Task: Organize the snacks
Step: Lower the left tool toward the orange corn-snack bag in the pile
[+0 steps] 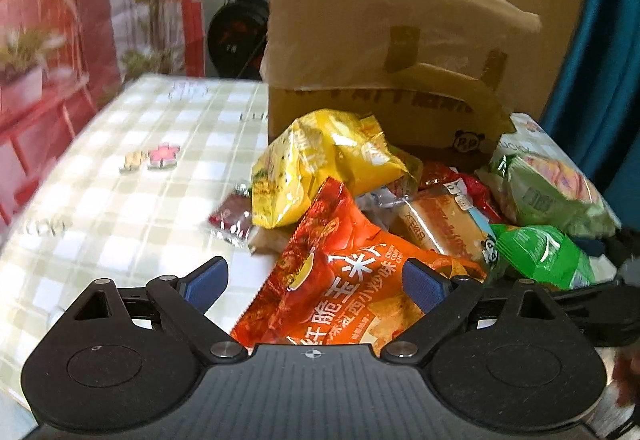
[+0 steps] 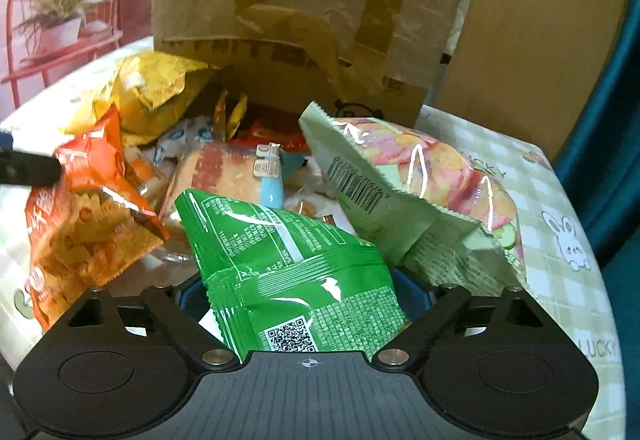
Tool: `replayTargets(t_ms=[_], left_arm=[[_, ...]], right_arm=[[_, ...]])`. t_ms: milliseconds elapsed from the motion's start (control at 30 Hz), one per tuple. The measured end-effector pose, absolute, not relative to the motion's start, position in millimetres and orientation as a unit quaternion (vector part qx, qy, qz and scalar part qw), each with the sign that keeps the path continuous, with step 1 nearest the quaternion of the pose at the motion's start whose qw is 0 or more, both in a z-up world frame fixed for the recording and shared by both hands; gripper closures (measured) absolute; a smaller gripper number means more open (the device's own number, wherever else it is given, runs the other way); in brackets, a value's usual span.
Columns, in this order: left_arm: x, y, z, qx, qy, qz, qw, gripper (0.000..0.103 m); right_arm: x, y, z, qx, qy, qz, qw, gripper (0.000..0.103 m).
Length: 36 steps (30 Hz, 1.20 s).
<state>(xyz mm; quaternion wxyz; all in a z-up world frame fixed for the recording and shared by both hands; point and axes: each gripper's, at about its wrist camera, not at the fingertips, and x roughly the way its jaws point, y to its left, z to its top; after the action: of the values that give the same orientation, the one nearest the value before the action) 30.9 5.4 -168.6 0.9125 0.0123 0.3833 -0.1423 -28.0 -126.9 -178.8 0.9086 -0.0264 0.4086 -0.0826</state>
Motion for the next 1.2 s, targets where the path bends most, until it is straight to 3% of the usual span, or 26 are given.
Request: replayTargets(t_ms=[367,600,867,1200], left_arm=[[52,41,-178,-0.177,0.462,-0.106,0.862,0.007],[57,34,-189,-0.183,0.483,-0.078,0.853,0.007],[53,17,-187,-0.107,0.462,-0.074,0.877,0.01],[50,18,-195,-0.155,0.467,-0.071,0.868,0.013]], right_arm=[[-30,-129,-175,-0.001,0.398,-0.088,0.913,0.016],[-34,-129,-168,0.009,0.388,-0.084,0.918,0.016],[-33,-126,-153,0.013,0.375,-0.071,0.924,0.016],[-28,-116,-139,0.002,0.353,-0.056,0.934,0.016]])
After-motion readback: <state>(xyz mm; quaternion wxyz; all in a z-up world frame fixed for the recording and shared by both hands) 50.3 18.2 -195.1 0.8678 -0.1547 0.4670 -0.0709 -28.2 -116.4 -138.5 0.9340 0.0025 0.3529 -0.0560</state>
